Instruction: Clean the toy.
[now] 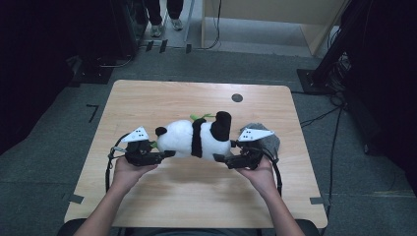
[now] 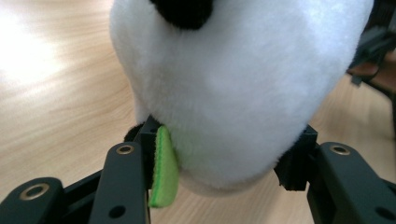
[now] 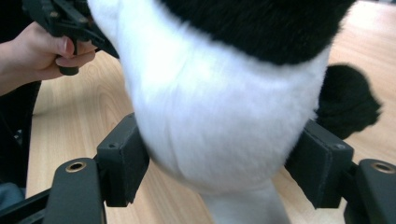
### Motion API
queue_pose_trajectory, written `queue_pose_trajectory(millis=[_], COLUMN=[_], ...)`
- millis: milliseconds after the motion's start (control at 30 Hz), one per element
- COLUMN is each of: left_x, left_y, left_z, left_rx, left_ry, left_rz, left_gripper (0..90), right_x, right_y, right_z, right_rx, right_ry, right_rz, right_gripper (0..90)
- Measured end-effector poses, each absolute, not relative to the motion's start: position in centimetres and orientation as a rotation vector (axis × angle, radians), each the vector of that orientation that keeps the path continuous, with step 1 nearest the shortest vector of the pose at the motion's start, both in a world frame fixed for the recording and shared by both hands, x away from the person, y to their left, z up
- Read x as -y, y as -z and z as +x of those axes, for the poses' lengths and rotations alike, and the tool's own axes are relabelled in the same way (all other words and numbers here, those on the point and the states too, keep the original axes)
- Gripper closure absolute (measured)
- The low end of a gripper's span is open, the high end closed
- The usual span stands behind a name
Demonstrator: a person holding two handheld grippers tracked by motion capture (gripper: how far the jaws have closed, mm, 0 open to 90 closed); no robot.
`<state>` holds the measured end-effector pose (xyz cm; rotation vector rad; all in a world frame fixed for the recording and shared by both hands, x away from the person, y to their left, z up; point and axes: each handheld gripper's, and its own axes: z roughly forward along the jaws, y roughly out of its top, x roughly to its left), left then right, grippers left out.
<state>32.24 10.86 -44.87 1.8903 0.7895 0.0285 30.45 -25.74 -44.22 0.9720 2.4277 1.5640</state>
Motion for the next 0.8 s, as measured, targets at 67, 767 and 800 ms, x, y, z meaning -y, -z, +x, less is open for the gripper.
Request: queue_pose_trajectory(millis=[67,767,800], left_x=[-11.2,-10.9,-10.9], left_y=[44.7,44.9,44.9], left_z=[32.4,32.4,32.4], left_rx=[-0.792,-0.814,-0.814], left_ry=[-0.003,0.033,0.033], left_rz=[1.880,1.864,1.865], left_gripper=[52.3,48.9,47.0], right_x=[25.8,24.1,24.2], right_y=[44.3,45.9,45.9], right_z=[30.5,29.7,29.8], right_rx=[-2.429,-2.550,-2.552], right_ry=[-1.564,-1.182,-1.200], right_rz=[0.950,0.836,0.845], right_gripper=[26.3,47.4,48.3])
